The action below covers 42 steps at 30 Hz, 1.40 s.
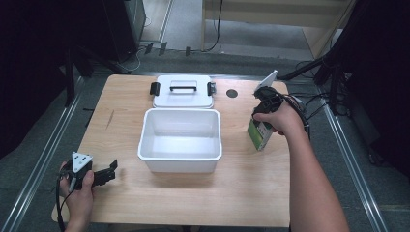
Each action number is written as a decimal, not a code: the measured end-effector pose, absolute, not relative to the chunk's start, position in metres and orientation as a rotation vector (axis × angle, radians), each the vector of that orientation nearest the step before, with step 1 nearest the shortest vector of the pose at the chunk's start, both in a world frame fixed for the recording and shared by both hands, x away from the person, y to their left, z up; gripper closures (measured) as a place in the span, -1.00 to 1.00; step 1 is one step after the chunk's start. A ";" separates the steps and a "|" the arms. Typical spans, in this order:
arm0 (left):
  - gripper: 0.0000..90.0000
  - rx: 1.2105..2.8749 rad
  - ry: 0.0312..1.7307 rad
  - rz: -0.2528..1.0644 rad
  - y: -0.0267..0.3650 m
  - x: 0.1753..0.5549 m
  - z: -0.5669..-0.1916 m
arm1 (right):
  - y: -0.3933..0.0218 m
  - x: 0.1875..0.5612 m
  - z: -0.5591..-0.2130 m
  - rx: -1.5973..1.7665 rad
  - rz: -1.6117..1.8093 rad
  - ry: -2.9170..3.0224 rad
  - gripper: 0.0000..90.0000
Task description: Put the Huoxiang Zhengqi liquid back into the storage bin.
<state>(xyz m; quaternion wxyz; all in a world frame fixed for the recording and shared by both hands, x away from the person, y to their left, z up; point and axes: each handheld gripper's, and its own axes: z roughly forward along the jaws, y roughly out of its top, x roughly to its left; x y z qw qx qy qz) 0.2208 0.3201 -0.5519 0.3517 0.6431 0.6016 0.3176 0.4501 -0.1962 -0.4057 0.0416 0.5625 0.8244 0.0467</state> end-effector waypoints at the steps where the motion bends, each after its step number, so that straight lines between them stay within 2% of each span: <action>1: -0.99 1.664 1.559 0.822 0.320 0.221 -0.552 | -0.197 0.450 -0.407 1.720 0.137 2.528 0.17; 11: -0.99 1.651 1.569 0.810 0.322 0.221 -0.552 | -0.206 0.449 -0.408 1.710 0.175 2.548 0.41; 20: -0.99 1.637 1.573 0.803 0.323 0.221 -0.552 | -0.208 0.446 -0.405 1.571 0.188 2.600 0.42; 42: -0.99 1.644 1.572 0.813 0.322 0.221 -0.552 | -0.208 0.425 -0.367 1.218 0.293 2.685 0.42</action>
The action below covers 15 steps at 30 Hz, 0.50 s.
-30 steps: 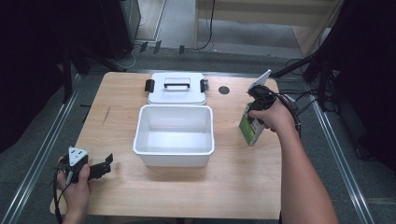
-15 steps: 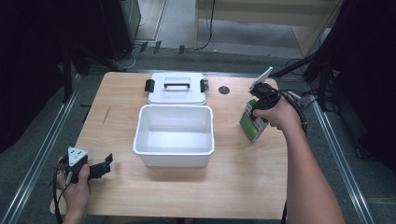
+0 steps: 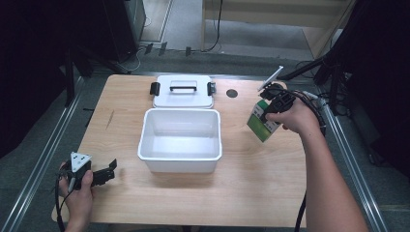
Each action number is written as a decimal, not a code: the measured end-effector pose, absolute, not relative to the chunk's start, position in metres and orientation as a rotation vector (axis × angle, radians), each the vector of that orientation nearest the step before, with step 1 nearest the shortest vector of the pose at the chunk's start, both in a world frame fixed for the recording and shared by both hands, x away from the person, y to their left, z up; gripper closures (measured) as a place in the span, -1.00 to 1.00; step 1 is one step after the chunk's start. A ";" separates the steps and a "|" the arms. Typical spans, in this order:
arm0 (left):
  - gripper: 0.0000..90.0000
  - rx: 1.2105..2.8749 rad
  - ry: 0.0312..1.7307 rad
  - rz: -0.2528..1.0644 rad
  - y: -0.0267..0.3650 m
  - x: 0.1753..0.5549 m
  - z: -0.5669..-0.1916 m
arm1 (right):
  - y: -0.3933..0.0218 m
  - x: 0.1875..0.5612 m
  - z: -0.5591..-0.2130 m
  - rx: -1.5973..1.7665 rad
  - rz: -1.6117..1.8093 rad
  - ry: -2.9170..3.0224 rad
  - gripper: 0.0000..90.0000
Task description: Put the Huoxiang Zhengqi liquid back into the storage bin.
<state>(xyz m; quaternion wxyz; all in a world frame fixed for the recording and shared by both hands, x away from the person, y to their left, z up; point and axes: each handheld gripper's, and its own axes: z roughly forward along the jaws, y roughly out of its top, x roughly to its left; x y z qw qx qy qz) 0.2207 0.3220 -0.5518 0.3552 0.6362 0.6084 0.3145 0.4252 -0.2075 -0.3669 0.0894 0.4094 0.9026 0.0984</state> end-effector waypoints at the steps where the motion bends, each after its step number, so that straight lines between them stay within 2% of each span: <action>1: -0.99 1.644 1.572 0.813 0.322 0.221 -0.552 | -0.207 0.424 -0.365 1.197 0.296 2.690 0.42; 15: -0.99 1.649 1.569 0.814 0.322 0.221 -0.552 | -0.190 0.409 -0.337 0.906 0.318 2.817 0.43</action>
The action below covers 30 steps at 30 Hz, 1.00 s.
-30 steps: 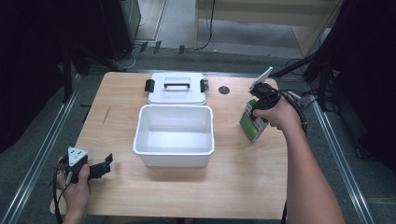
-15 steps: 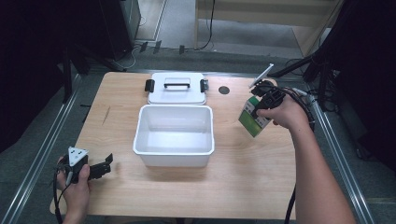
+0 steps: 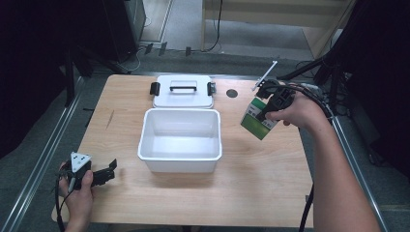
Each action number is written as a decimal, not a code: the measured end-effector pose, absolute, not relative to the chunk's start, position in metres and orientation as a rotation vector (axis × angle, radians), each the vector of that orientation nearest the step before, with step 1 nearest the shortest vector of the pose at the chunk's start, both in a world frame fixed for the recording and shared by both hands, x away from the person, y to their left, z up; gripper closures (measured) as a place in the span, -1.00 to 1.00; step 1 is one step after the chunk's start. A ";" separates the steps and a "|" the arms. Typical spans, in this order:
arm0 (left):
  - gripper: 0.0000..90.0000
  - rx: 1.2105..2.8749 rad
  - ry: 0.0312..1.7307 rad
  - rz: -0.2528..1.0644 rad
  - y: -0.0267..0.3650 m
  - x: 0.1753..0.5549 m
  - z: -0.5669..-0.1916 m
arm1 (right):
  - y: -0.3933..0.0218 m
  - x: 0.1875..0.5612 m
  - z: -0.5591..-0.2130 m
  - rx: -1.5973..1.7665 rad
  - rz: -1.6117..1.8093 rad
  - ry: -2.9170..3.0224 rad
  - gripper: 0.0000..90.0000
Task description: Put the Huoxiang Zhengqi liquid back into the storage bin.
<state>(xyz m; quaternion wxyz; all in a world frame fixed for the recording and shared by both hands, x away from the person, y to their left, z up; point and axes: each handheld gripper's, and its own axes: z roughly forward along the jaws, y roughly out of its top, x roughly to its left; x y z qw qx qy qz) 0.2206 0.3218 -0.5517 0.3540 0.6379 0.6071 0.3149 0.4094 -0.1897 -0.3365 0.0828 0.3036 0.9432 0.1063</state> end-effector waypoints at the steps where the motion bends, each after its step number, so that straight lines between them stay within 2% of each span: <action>1: -0.99 1.651 1.570 0.814 0.322 0.221 -0.552 | -0.188 0.408 -0.335 0.893 0.317 2.821 0.42; 30: -0.99 1.644 1.575 0.824 0.321 0.221 -0.552 | -0.147 0.388 -0.277 0.470 0.401 2.918 0.42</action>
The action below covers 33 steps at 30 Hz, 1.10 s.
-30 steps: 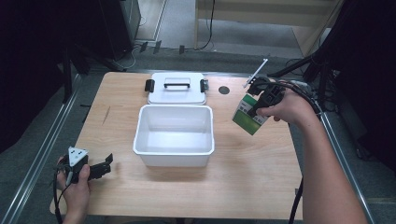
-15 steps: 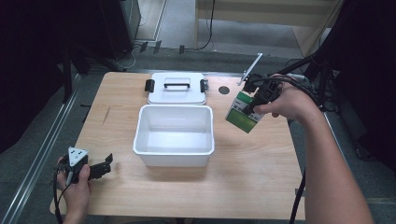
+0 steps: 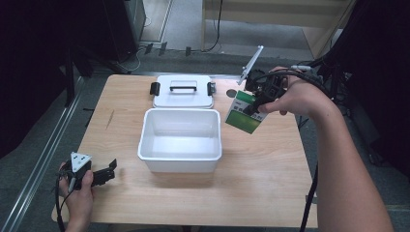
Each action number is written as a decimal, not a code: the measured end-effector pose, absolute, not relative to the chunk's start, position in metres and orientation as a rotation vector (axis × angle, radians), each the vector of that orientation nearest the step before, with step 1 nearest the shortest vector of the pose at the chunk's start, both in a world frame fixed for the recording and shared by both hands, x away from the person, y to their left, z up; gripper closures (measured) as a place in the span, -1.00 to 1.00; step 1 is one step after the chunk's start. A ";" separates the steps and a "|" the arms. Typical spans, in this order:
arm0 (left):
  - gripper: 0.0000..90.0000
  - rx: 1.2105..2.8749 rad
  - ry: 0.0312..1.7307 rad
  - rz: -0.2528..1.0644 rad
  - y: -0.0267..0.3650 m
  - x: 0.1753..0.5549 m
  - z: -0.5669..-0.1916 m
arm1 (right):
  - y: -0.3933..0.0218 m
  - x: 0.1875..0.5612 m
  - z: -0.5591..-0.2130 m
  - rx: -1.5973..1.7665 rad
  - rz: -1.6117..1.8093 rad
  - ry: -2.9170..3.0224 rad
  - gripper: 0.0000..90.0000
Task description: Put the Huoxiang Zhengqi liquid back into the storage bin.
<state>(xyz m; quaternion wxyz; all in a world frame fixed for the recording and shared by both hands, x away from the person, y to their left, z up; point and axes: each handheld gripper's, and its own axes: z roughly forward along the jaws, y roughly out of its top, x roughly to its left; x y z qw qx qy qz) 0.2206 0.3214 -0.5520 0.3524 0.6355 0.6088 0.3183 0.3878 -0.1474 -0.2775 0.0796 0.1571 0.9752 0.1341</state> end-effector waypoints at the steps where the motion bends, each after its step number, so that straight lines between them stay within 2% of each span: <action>1: -0.99 1.645 1.575 0.824 0.321 0.221 -0.552 | -0.145 0.388 -0.276 0.461 0.396 2.918 0.42; 33: -0.99 1.643 1.571 0.818 0.321 0.220 -0.552 | -0.053 0.370 -0.269 0.141 0.369 3.008 0.42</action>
